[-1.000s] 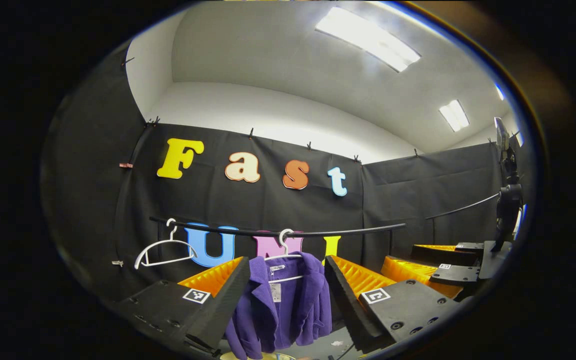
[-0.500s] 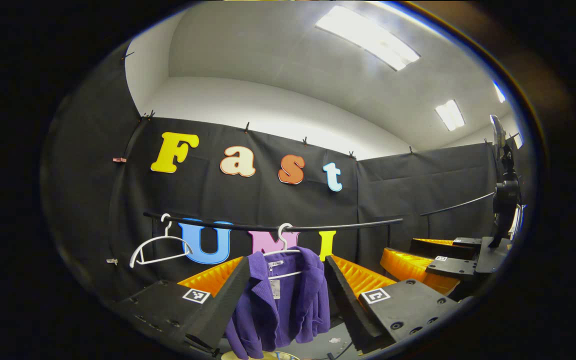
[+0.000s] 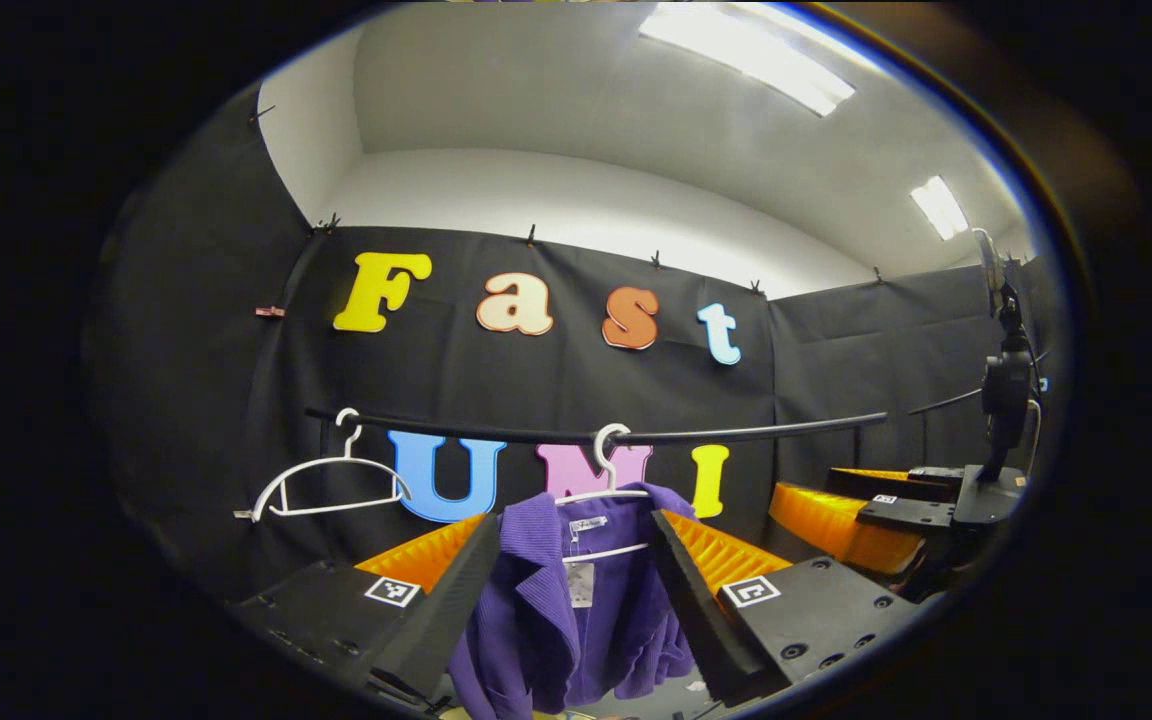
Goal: Grasp the clothes on the hanger with both hands and then place them into the laundry hamper below.
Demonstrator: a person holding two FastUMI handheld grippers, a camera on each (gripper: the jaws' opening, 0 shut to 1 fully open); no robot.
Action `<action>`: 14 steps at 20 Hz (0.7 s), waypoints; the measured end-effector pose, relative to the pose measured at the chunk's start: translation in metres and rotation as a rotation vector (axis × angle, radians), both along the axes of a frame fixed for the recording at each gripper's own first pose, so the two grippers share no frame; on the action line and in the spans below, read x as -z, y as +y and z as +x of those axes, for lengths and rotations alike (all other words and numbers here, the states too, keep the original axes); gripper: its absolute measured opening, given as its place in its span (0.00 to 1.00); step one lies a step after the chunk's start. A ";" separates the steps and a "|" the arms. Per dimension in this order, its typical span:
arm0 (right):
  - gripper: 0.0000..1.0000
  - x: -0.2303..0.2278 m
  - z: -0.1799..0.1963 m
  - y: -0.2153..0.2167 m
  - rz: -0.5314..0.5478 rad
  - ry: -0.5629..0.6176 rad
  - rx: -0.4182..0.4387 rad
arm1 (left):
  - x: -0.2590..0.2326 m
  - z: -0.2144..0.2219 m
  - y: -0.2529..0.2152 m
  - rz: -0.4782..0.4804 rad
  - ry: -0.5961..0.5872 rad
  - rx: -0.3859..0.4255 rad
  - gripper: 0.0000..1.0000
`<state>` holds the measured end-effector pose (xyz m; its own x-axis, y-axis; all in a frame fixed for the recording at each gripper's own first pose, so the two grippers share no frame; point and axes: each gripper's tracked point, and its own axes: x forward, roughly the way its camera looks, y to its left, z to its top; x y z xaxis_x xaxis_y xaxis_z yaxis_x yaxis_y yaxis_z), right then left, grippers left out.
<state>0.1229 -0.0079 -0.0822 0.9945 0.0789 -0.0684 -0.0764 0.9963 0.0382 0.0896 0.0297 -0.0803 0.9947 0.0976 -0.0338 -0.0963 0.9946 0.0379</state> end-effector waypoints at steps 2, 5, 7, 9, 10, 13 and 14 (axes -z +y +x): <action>0.97 0.024 0.022 -0.004 0.006 0.033 -0.033 | 0.016 0.015 0.006 0.002 0.005 -0.041 0.94; 0.98 0.057 0.050 -0.003 0.048 0.079 -0.079 | 0.044 0.037 0.006 -0.004 0.036 -0.055 0.94; 0.98 0.076 0.066 -0.006 0.061 0.097 -0.090 | 0.060 0.049 0.012 -0.021 0.055 -0.077 0.94; 0.98 0.091 0.080 -0.010 0.054 0.107 -0.100 | 0.074 0.059 0.020 -0.031 0.056 -0.113 0.94; 0.98 0.099 0.086 -0.010 0.051 0.116 -0.104 | 0.079 0.063 0.025 -0.033 0.058 -0.128 0.94; 0.98 0.125 0.103 -0.010 0.071 0.156 -0.124 | 0.099 0.077 0.037 -0.041 0.087 -0.162 0.94; 0.98 0.132 0.109 -0.009 0.079 0.167 -0.134 | 0.105 0.080 0.041 -0.043 0.101 -0.174 0.94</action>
<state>0.2315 -0.0171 -0.2146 0.9502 0.2211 -0.2194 -0.1939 0.9712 0.1388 0.1692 0.0709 -0.1848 0.9542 0.2645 -0.1401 -0.2652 0.9641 0.0139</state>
